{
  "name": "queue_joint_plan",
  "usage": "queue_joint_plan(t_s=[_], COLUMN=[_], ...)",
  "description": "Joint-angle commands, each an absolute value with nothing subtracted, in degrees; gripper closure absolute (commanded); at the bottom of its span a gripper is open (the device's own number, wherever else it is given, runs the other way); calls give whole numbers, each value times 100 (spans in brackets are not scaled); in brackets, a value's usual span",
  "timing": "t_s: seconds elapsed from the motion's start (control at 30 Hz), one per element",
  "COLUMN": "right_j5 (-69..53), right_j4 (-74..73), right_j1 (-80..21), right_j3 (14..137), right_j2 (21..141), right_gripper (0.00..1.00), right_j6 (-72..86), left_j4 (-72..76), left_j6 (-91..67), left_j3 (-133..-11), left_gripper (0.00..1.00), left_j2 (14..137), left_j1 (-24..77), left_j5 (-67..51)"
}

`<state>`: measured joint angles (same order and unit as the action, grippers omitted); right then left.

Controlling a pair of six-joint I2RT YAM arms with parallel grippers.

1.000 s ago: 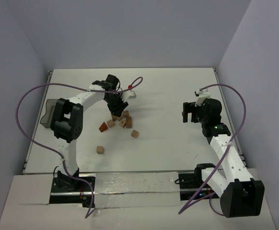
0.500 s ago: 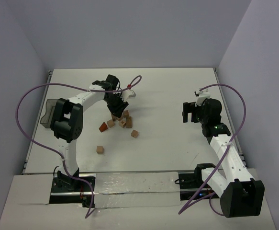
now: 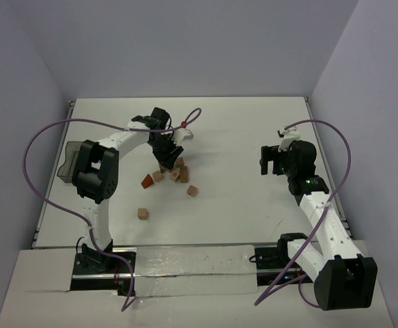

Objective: Build the wood block tower

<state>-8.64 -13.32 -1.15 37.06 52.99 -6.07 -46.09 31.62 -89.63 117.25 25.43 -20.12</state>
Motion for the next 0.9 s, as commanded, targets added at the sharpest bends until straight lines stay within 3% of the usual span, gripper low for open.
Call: queue_joint_plan(t_s=[0.0, 0.37, 0.87], right_j5=[-835, -816, -791], right_j4=[-1248, -1230, -1230], right_j1=[-149, -149, -149], right_j3=[3901, 3901, 3885], right_j2=[5284, 5284, 5273], right_gripper=[0, 0, 0], right_j6=[-650, -659, -673], left_j4=[-4519, -4264, -4421], left_j6=[3052, 2860, 3177], left_j3=[-8930, -8995, -9224], left_gripper=[44, 59, 63], left_j2=[11618, 11781, 11887], left_j1=[2591, 2637, 2935], left_j5=[-2009, -1477, -1841])
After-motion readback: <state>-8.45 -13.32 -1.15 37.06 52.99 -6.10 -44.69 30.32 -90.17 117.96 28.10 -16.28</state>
